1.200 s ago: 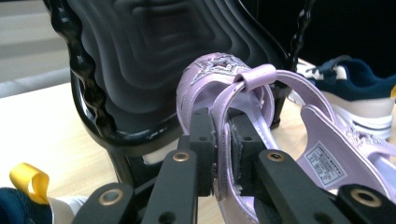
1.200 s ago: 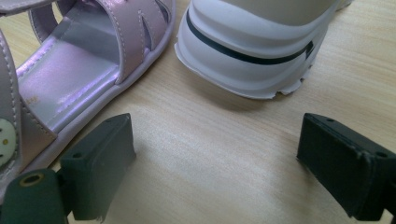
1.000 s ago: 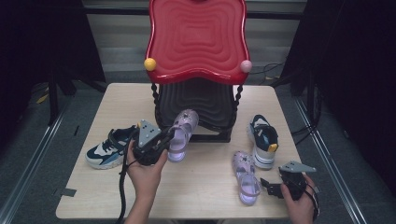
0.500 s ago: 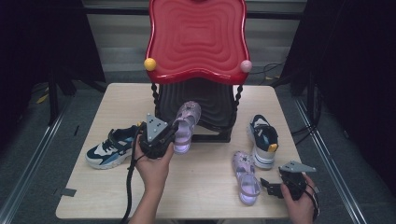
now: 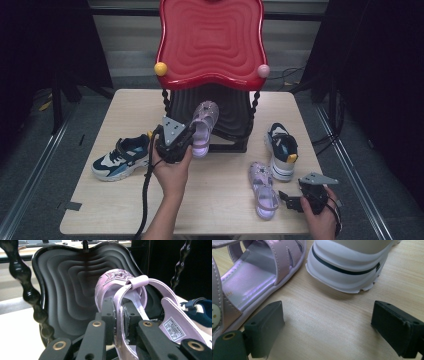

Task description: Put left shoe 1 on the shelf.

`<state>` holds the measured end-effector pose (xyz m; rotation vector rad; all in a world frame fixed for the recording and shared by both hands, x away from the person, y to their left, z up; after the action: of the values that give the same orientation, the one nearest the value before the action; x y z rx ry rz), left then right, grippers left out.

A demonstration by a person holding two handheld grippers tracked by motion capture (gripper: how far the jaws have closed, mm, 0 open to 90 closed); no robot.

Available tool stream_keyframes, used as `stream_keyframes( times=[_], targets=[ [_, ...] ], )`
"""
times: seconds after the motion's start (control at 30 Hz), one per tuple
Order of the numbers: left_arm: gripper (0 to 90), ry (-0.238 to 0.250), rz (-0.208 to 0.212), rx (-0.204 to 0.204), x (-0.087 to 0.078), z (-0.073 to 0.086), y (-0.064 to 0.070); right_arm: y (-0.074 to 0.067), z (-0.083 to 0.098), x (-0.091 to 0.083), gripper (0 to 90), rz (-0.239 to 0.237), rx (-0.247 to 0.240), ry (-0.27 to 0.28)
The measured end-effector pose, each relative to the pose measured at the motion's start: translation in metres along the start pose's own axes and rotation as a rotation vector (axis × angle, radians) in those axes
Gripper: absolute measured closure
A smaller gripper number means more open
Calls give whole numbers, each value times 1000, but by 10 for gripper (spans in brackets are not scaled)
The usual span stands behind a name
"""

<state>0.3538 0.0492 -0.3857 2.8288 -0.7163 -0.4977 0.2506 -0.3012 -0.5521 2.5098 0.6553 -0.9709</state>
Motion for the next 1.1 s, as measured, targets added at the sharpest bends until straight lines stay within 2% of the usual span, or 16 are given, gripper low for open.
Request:
stream_keyframes(
  times=[0.27,0.37,0.43,0.6,0.7,0.73,1.1],
  targets=[
    [821,15,-4,7,5,-10,4,0,0,0,104,0,-1,0],
    [822,17,4,-5,8,-12,7,0,0,0,104,0,0,0],
    [822,23,2,6,10,-14,7,0,0,0,103,0,0,0],
    [822,47,-20,-11,14,-16,7,0,0,0,103,0,2,-1],
    [822,53,-35,-1,16,-17,5,0,0,0,103,0,0,0],
    [822,63,-40,-14,18,-17,5,0,0,0,104,0,0,0],
    [821,85,-61,-17,33,-24,7,0,0,0,104,0,1,0]
  ],
)
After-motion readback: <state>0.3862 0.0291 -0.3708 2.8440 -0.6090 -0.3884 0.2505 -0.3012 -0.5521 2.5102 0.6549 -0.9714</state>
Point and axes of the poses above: each handheld gripper's, and its own axes: x roughly forward along the jaws, z roughly out of its underside, y roughly to its right, the point moved 6 cm from there along x, roughly forward along the jaws, and after that the axes turned 15 degrees about -x, right-handed, at the moved point
